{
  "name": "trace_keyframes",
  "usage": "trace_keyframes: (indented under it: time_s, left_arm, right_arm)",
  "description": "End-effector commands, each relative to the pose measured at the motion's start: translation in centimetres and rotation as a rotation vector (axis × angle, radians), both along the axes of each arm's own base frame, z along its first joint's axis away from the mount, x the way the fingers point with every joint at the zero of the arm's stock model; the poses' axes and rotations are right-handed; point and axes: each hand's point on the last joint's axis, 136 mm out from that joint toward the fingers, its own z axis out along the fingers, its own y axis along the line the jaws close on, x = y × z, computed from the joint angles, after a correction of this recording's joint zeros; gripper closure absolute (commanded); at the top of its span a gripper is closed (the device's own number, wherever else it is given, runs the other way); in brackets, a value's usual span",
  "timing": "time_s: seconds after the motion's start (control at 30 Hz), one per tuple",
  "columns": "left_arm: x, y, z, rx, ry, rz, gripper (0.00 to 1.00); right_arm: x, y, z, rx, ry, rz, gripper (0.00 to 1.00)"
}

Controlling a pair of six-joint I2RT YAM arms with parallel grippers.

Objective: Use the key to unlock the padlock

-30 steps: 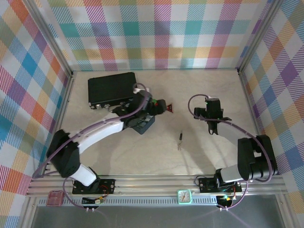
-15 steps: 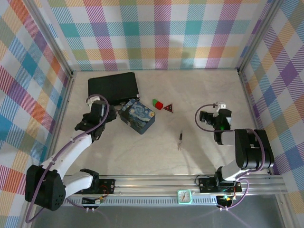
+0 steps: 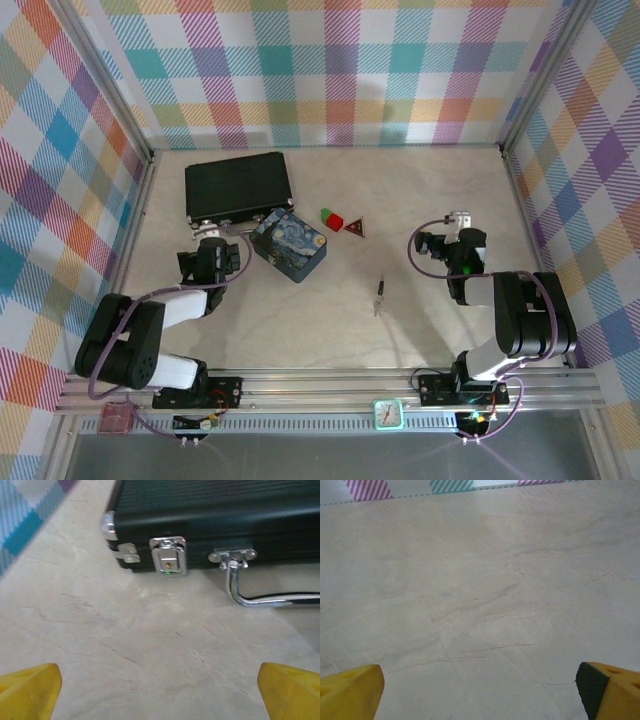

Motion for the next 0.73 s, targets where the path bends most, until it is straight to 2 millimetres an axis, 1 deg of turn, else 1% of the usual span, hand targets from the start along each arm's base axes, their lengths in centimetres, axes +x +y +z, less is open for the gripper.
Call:
trace_keyframes:
  time_s: [0.0,0.03,0.07,0.1,0.13,0.2,0.3,0.37,0.7]
  left_arm:
    - [2.9,-1.5,3.5,-0.085,-0.254,-0.118,0.00]
    - [3.1,-1.4,2.4,-0.085,-0.265,-0.116,0.00]
    - [3.5,-1.6,2.2,-0.067,-0.276,-0.131,0.00]
    - [3.5,-1.7,2.1,-0.085,-0.244,-0.130,0.00]
    - [3.1,-1.5,1.5,-0.094,-0.205,-0.118,0.00]
    - [3.4,-1.3,1.8,-0.082,-0.249,-0.119,0.00]
    - [3.7,-1.3,1.8,-0.081,-0.225,-0.112,0.00]
    - [3.9,-1.4,1.4,-0.086,-0.192,-0.114,0.00]
    - [4.0,-1.3,1.5,-0.085,-0.195,-0.109,0.00]
  right_arm:
    - [0.6,0.9,0.9,0.001,-0.032,0.046,0.01]
    - [0.6,0.9,0.9,0.000,-0.032,0.046,0.01]
    - [0.6,0.9,0.9,0.000,-0.034,0.047,0.01]
    - [0.6,0.8,0.9,0.001,-0.032,0.045,0.01]
    - [0.6,0.9,0.9,0.000,-0.034,0.048,0.01]
    - [0.6,0.9,0.9,0.000,-0.032,0.047,0.01]
    - [0.6,0.9,0.9,0.000,-0.034,0.048,0.01]
    - [0.6,0.9,0.9,0.000,-0.034,0.048,0.01]
    - [0.6,0.9,0.9,0.002,-0.033,0.045,0.01]
